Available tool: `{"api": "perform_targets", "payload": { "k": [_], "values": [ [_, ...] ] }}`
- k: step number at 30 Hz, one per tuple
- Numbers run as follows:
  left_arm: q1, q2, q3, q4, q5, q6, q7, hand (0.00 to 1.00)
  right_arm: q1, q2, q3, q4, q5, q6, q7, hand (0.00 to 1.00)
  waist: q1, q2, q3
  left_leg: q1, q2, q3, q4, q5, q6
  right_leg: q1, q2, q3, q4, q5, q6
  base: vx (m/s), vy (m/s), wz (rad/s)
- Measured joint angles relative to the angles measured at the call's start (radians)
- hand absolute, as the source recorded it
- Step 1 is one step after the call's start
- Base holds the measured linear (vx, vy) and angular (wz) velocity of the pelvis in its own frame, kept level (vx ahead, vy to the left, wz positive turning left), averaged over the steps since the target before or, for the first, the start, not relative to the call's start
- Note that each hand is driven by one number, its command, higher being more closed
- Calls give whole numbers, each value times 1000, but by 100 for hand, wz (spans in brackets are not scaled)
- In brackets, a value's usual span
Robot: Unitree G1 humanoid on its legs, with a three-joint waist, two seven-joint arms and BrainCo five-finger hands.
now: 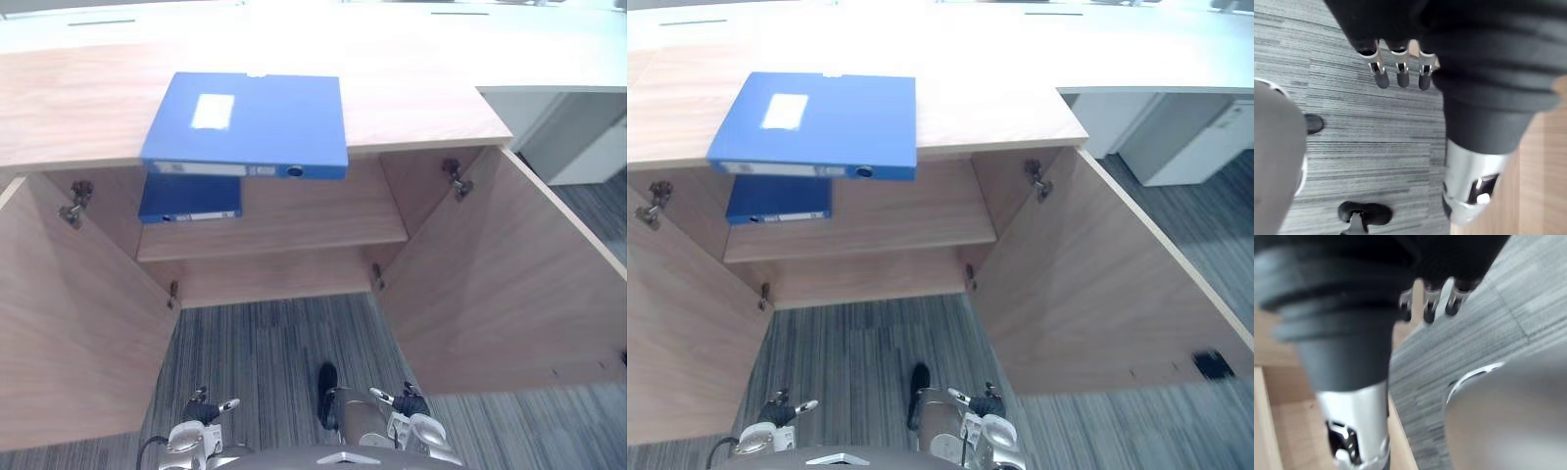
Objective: Walk over to the cabinet, pick up the folder, carry it to the office cabinet, place the folder inside the office cabinet, then close the office cabinet door
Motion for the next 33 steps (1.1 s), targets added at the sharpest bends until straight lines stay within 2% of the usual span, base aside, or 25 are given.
{"api": "perform_targets", "payload": {
  "k": [2, 3, 4, 6, 7, 9, 10, 12, 13, 14, 15, 17, 18, 19, 23, 25, 30, 33],
  "values": [
    [-2, -22, 19, -5, 3, -6, -1, 0, 3, -8, -3, -1, 3, 1, 1, 0, -9, 23, -6, -44, 40, -21, 143, 4, -1, 30, 7, -37, 19, -79, -15, 404, -293, 38],
    [-11, -23, 37, -7, 4, -6, -1, 0, 5, -8, 0, 0, 2, 3, 0, 0, -11, 24, -6, -110, 69, -38, 293, 12, -1, 58, 13, -46, 12, -103, -10, 262, -247, 51],
    [-8, -28, 60, -27, 4, -6, -1, 0, 9, -12, 6, 0, 2, 5, -1, 0, -5, 16, 2, -216, 125, -65, 539, 34, -8, 110, 27, -61, -18, -117, -18, 323, -268, 34],
    [-4, -34, 71, -55, 3, -7, -1, 0, 23, -12, 10, 1, 3, 7, -2, 0, 13, 16, 5, -311, 183, -40, 765, 23, -10, 193, 46, -75, -57, -125, -36, 327, -189, -1],
    [-3, -38, 70, -63, 2, -7, -1, 0, 30, -12, 9, 1, 3, 8, -2, 0, 18, 14, 5, -328, 195, -12, 774, 18, -1, 230, 50, -75, -81, -126, -36, 319, -129, -12],
    [-6, -42, 68, -81, 4, -9, -1, 0, 41, -10, 4, -1, 5, 20, -2, 0, 20, 13, 3, -365, 197, 65, 608, 4, 16, 303, 50, -63, -144, -129, -28, 272, -51, -10],
    [-7, -43, 68, -81, 5, -9, -1, 0, 41, -10, 3, -1, 5, 22, -2, 0, 20, 13, 3, -367, 195, 68, 581, 4, 16, 307, 50, -61, -148, -129, -27, 237, 23, -20],
    [-14, -43, 67, -80, 14, -8, -1, 0, 41, -9, -1, 0, 5, 24, -3, 0, 27, 11, 0, -364, 173, 68, 391, 8, 12, 314, 49, -36, -156, -132, -15, 211, 75, -33],
    [-16, -46, 65, -78, 20, -8, -1, 0, 41, -9, -4, 1, 5, 24, -3, 0, 32, 14, -3, -348, 146, 49, 250, 60, 8, 312, 49, -15, -151, -134, -4, 245, 160, -51],
    [-15, -52, 66, -74, 20, -8, -1, 0, 42, -11, -8, 0, 5, 24, -4, 0, 32, 23, -8, -327, 128, 40, 147, 162, 12, 312, 53, 5, -144, -144, 12, 232, 172, -51],
    [-19, -48, 66, -70, 20, -8, -1, 0, 41, -2, -14, 2, 4, 25, -4, 0, 33, 15, -14, -311, 116, 45, 139, 158, 12, 316, 45, 19, -143, -147, 21, 220, 170, -34],
    [-16, -32, 64, -67, 21, -7, -1, 0, 60, 30, -26, 3, 3, 24, -4, 0, 32, -37, -44, -264, 69, 74, 69, 164, 22, 341, 11, 39, -191, -134, 47, 184, 165, -17],
    [-15, -28, 62, -63, 21, -7, -1, 0, 60, 35, -27, 3, 2, 24, -4, 0, 31, -37, -44, -254, 60, 83, 55, 166, 25, 348, 3, 41, -203, -129, 55, 149, 171, -16],
    [-15, -19, 52, -56, 22, -5, -1, 0, 71, 40, -26, 7, 2, 24, -4, 0, 29, -53, -53, -232, 41, 88, 33, 167, 28, 367, -10, 46, -223, -123, 63, 124, 154, -9],
    [-7, -7, 25, -37, 22, -5, -1, 0, 72, 39, -34, 21, -1, 23, -3, 0, 31, -43, -65, -184, -1, 87, -13, 172, 34, 407, -32, 64, -264, -113, 78, 73, 112, -2],
    [-3, -1, 13, -31, 22, -5, -1, 0, 64, 29, -37, 43, -3, 23, -3, 0, 33, -41, -68, -184, -4, 85, -28, 178, 42, 406, -32, 64, -271, -107, 80, 0, 0, 0],
    [27, 8, -23, -31, 21, -5, 9, 0, 53, 8, -43, 72, -29, 21, -6, 0, 30, -11, -75, -141, -18, 63, -121, 229, 50, 428, -23, 58, -302, -87, 78, -55, -11, 5],
    [30, 11, -53, -50, 22, -8, 19, 0, 48, -4, -40, 81, -34, 22, -7, 0, 29, -11, -74, -122, -23, 41, -151, 247, 50, 437, -18, 45, -309, -81, 77, -110, -33, 14]
  ]
}}
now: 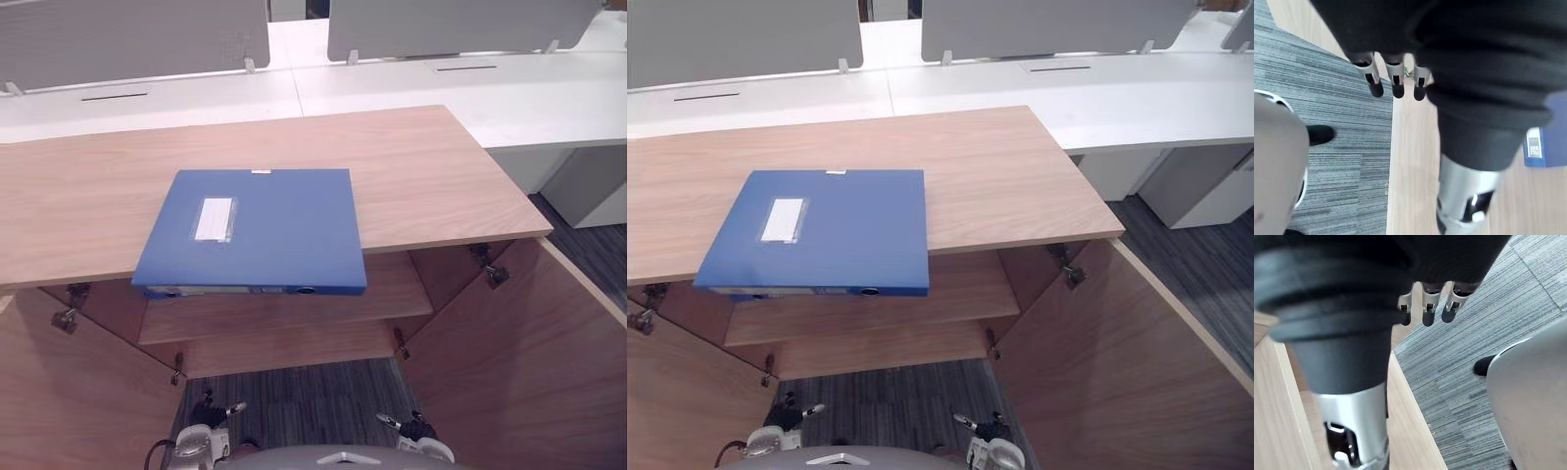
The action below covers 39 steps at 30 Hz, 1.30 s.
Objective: Walk over to the cabinet, pick up the folder, carry it to the office cabinet, place the folder inside the office cabinet, then close the office cabinet door
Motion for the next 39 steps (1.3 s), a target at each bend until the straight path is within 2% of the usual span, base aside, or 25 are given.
{"api": "perform_targets", "payload": {
  "k": [3, 6, 8, 13, 18, 25, 35, 39],
  "values": [
    [32, 10, -19, -101, 0, -2, 7, 0, 0, -8, 19, -1, -1, 0, -1, 0, 0, -8, 4, -1, -8, -19, -22, 21, 6, -2, -3, -7, -9, 12, 5, -127, -3, 12],
    [105, 25, -29, -310, 0, -5, 26, 0, 1, -8, 25, -12, -1, 0, -3, 0, 4, -14, 6, -3, -18, -34, -22, 24, 7, 0, -12, -9, -15, 17, 8, -100, 26, 5],
    [159, 31, -28, -487, 0, -23, 30, 0, 14, -11, 50, -43, -2, -2, -5, 0, 5, -13, 6, -7, -30, -45, -28, 23, 7, -1, -22, -11, -15, 16, 9, -75, 47, 9],
    [238, 38, -29, -754, 21, -51, 44, 0, 18, -10, 69, -50, -3, -2, -8, 0, 12, -13, 6, -15, -47, -69, -29, 21, 11, 1, -38, -14, -16, 9, 22, -17, 45, 11],
    [280, 43, -30, -949, 40, -95, 72, 0, 46, -5, 98, -82, -3, -4, -24, 0, 27, -13, 5, 5, -60, -84, -29, 22, 30, 34, -48, -32, -22, 10, 30, 52, 24, 9],
    [291, 43, -30, -1118, 48, -142, 108, 0, 46, -5, 126, -81, -5, -5, -25, 0, 32, -10, -1, 10, -57, -101, -24, 22, 31, 56, -44, -54, -26, 8, 28, 40, -7, 8],
    [308, 30, -29, -1333, 98, -164, 156, 0, 49, -7, 126, -70, -41, -10, -27, 0, 36, -12, -11, 23, -45, -97, -29, 14, 18, 65, -36, -38, -14, 4, 24, -47, -9, -2],
    [306, 76, -29, -1399, 157, -168, 158, 0, 41, -9, 127, -38, -42, -20, -27, 0, 32, -13, -27, 24, -46, -96, -29, 18, 21, 65, -35, -35, -14, 5, 24, 0, 0, 0]
  ]
}}
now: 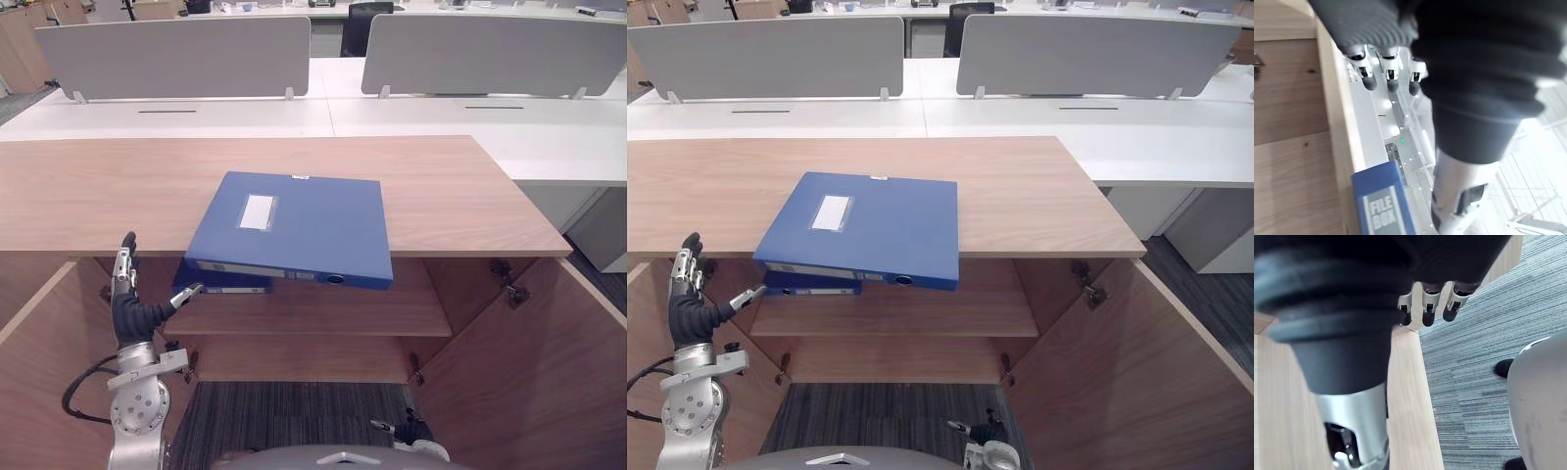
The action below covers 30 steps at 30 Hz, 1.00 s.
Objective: Walk over to the cabinet, pick up the folder, carry it to the office cabinet, place the folder inside the office cabinet, then close the office cabinet door
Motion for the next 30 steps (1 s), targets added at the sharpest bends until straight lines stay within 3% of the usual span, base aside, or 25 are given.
{"api": "perform_targets", "payload": {
  "k": [9, 14, 24, 30],
  "values": [
    [-108, 192, -24, -5, 240, -9, 35, 0, -7, -43, 46, 7, -27, 0, 1, 0, -11, 8, -4, 33, 0, -1, -1, 4, 6, 27, 4, -1, -14, -3, -15, -17, -2, 0],
    [-170, 281, -113, -4, 324, -17, 35, 0, -13, -72, 51, 33, -39, 1, 1, 0, -29, 7, -4, 33, -1, 0, -1, 4, 6, 29, 4, 0, -23, -2, -17, -7, 0, 0],
    [-254, 375, -285, 6, 344, -38, -14, 0, -6, -85, 69, 49, -40, 6, 1, 0, -60, 10, -4, 33, 0, 5, 0, -4, 1, 38, 9, 11, -57, 14, -10, 15, 0, -3],
    [-289, 385, -377, 47, 341, -49, -54, 0, -24, -89, 69, 77, -41, 23, 0, 0, -67, 13, -4, 37, 2, 24, 5, -8, 4, 41, 14, 32, -79, 36, -15, 12, -3, -13]
  ]
}}
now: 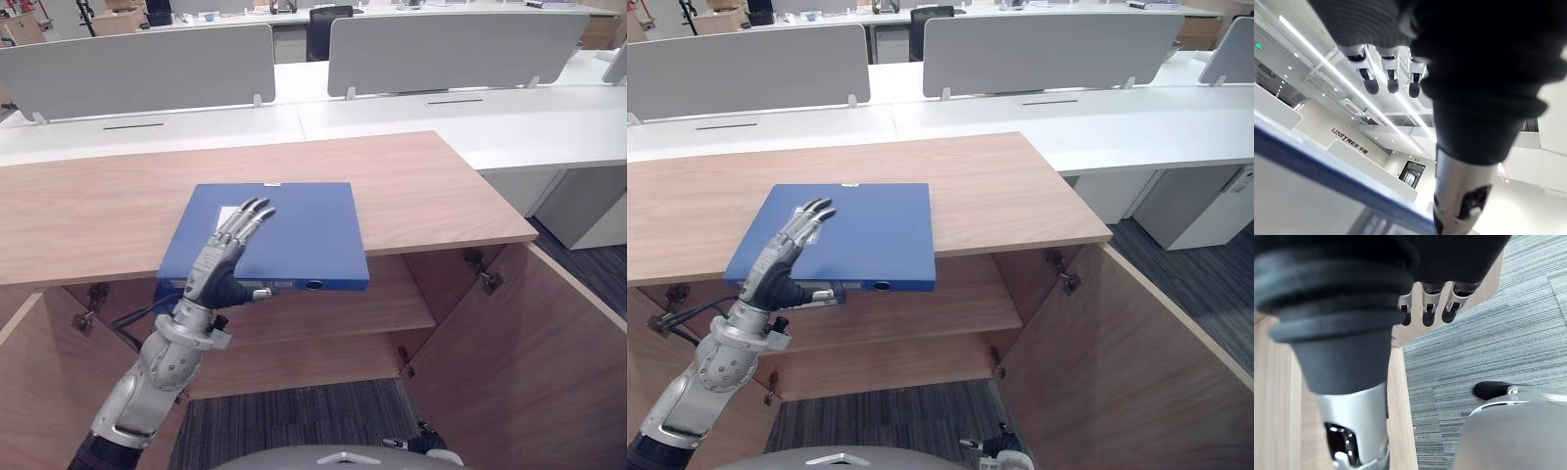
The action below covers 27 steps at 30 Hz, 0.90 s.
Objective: Walk over to the cabinet, pick up the folder, carry it to the office cabinet, place the folder inside the office cabinet, then close the office cabinet door
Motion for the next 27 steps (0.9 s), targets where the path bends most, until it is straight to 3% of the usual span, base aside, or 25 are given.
{"api": "perform_targets", "payload": {
  "k": [9, 16, 21, 27],
  "values": [
    [-16, 8, -72, 31, 42, -1, -16, 0, 0, -6, 17, 0, 0, 1, 0, 0, -9, 3, -1, 2, 0, 1, -6, 0, 0, -1, -1, 3, -4, -3, -6, -35, -10, -1],
    [-16, 15, -84, 40, 277, 27, 56, 0, 0, -6, 18, 0, 0, 0, -1, 0, -10, 4, -2, 2, -2, -3, -6, 0, 0, -1, -3, -3, -5, -3, -4, 0, 0, 0],
    [-16, 13, -96, 75, 386, 55, 92, 0, 0, -6, 19, 0, 0, 0, -1, 0, -9, 3, -2, -2, -3, -11, -6, 0, 0, 0, -3, -6, -6, 1, 2, -9, -13, 3],
    [-15, -17, -102, 89, 442, 77, 98, 0, 1, -6, 20, 0, 2, 0, 1, 0, -9, 2, -3, -4, -4, -13, -6, 0, 0, -1, -4, -8, -7, 1, 3, 0, 0, 0]
  ]
}}
